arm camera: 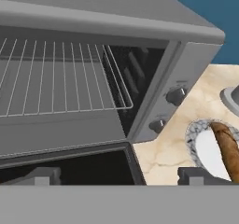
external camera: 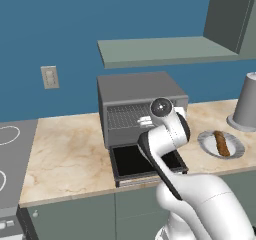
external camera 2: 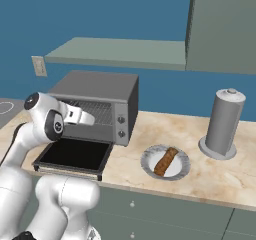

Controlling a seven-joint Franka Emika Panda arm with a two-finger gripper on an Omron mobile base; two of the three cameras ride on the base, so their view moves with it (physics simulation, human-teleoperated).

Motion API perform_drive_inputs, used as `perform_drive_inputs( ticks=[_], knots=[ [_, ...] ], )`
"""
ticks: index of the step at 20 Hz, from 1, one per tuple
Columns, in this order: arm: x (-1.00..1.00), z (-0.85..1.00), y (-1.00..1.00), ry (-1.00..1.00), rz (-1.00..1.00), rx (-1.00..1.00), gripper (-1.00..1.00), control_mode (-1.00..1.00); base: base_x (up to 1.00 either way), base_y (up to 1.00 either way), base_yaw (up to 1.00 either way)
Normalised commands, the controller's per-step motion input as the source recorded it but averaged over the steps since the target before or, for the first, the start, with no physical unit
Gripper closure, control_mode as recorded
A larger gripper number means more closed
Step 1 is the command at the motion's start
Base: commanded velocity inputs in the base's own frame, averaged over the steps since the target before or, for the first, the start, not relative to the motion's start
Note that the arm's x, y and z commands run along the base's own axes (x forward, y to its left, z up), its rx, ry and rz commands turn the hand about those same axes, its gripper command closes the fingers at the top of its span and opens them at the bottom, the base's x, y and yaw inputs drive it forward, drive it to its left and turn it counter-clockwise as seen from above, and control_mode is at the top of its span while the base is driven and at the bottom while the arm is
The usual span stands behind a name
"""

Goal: Pull the toaster oven rack outwards. Pick up the baguette from the plate and place it on the toaster oven rack. Close the toaster oven door fully and set the temperature to the lowest setting.

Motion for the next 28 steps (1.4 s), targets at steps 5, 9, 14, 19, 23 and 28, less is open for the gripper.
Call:
perform_drive_inputs(
  ticks=[5,9,14,19,23,28],
  knots=[
    [0.4,-0.13,0.09,0.0,0.0,-0.02,-1.0,-1.0,0.0,0.0,0.0],
    [0.47,-0.06,0.16,0.0,0.0,-0.02,-1.0,-1.0,0.0,0.0,0.0],
    [0.46,-0.13,0.17,0.0,0.0,-0.02,-1.0,-1.0,0.0,0.0,0.0],
    [0.44,-0.34,0.11,0.02,0.0,0.0,-1.0,-1.0,0.0,0.0,0.0],
    [0.39,-0.29,0.1,0.0,0.0,0.0,-1.0,-1.0,0.0,0.0,0.0],
    [0.37,-0.25,0.08,0.0,0.0,-0.02,-1.0,-1.0,0.0,0.0,0.0]
  ],
)
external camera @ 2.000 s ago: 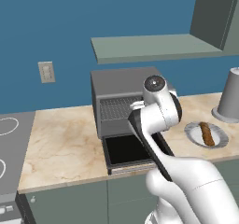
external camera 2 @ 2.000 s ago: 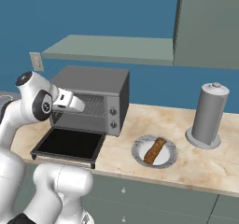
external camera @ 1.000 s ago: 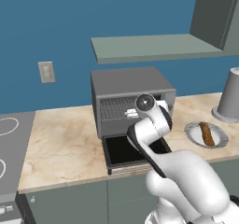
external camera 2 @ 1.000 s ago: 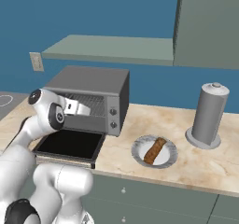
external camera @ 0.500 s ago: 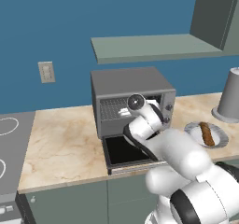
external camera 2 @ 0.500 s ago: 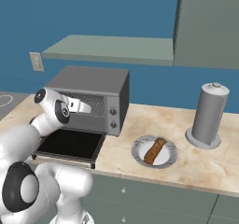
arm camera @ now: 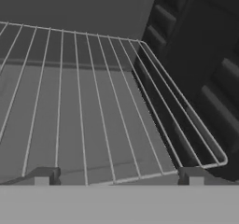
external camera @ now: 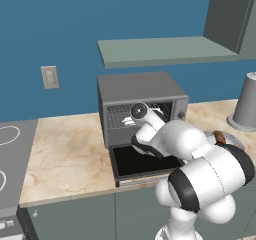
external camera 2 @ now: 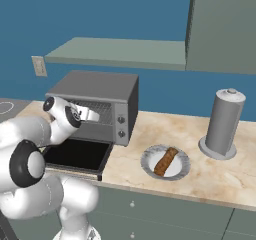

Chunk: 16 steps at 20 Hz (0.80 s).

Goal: Pull the toaster oven rack outwards. Pick up the baguette from the plate and place it on the toaster oven rack. Close the toaster oven door fully and set the temperature to the lowest setting.

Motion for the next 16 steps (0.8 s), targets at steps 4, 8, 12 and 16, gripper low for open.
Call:
perform_drive_inputs(
  ticks=[4,8,12,16],
  knots=[
    [0.31,-0.27,0.06,0.0,0.0,-0.09,-1.0,-1.0,0.0,0.0,0.0],
    [0.23,-0.18,0.01,0.0,0.0,-0.05,-1.0,-1.0,0.0,0.0,0.0],
    [0.15,-0.26,0.0,-0.01,0.0,0.0,-1.0,-1.0,0.0,0.0,0.0],
    [0.0,-0.36,0.0,-0.09,0.01,0.0,-1.0,-1.0,0.0,0.0,0.0]
  ],
)
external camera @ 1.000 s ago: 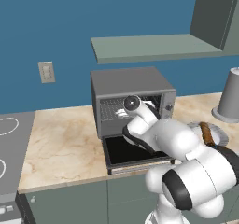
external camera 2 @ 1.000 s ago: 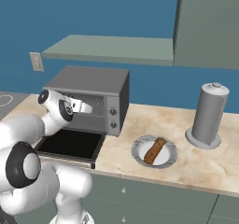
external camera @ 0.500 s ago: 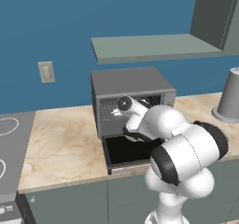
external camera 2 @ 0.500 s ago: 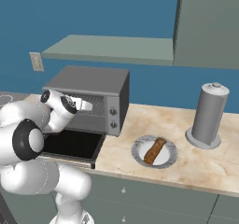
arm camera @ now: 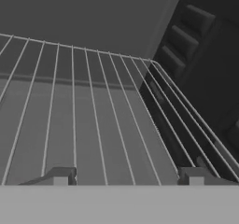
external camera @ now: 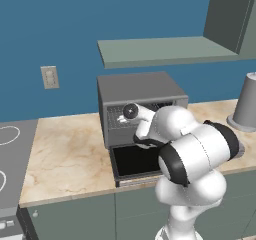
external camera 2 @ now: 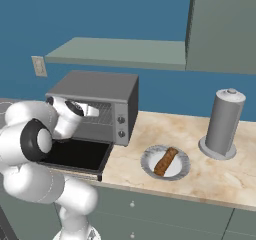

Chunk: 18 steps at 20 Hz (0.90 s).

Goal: Pull the toaster oven rack outwards. Pick up the baguette from the plate and place it on the toaster oven rack. Close the toaster oven door fully and set the temperature to the lowest setting.

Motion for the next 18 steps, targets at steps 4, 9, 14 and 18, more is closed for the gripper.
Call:
perform_drive_inputs(
  ticks=[4,9,14,18],
  knots=[
    [0.0,-0.32,0.01,-0.1,0.01,-0.08,-1.0,-1.0,0.0,0.0,0.0],
    [0.0,-0.26,0.0,-0.04,0.0,-0.04,-1.0,-1.0,0.0,0.0,0.0],
    [0.0,-0.34,0.0,0.0,0.0,-0.01,-1.0,-1.0,0.0,0.0,0.0],
    [0.0,-0.31,0.0,0.0,0.0,0.0,-1.0,-1.0,0.0,0.0,0.0]
  ],
)
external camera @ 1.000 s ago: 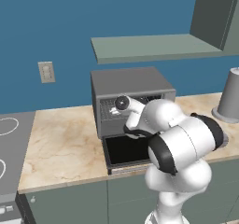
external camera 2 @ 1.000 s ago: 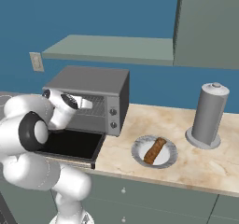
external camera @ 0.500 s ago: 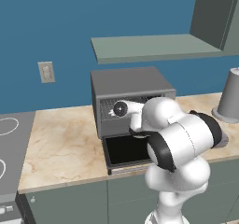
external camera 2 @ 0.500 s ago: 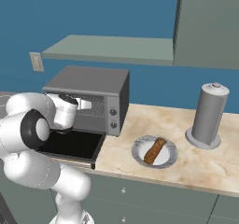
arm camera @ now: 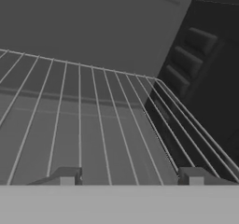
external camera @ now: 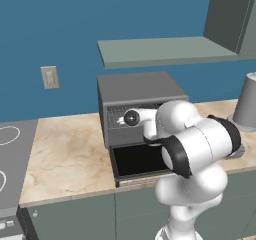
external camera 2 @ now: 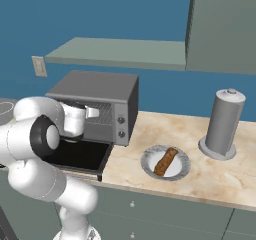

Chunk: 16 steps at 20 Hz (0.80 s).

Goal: Pull the toaster oven rack outwards. Pick up the baguette from the plate and place it on the toaster oven rack. Close the toaster oven door fully and set the temperature to the lowest setting.

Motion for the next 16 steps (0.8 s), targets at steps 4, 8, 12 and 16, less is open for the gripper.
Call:
perform_drive_inputs(
  ticks=[4,8,12,16],
  knots=[
    [0.0,-0.42,0.0,0.0,0.0,0.0,-1.0,-1.0,0.0,0.0,0.0],
    [0.0,-0.53,0.02,0.0,0.0,-0.01,-1.0,-1.0,0.0,0.0,0.0],
    [0.0,-0.52,0.04,0.0,0.0,0.0,-1.0,-1.0,0.0,0.0,0.0],
    [0.0,-0.67,0.13,0.02,-0.01,0.0,-1.0,-1.0,0.0,0.0,0.0]
  ],
)
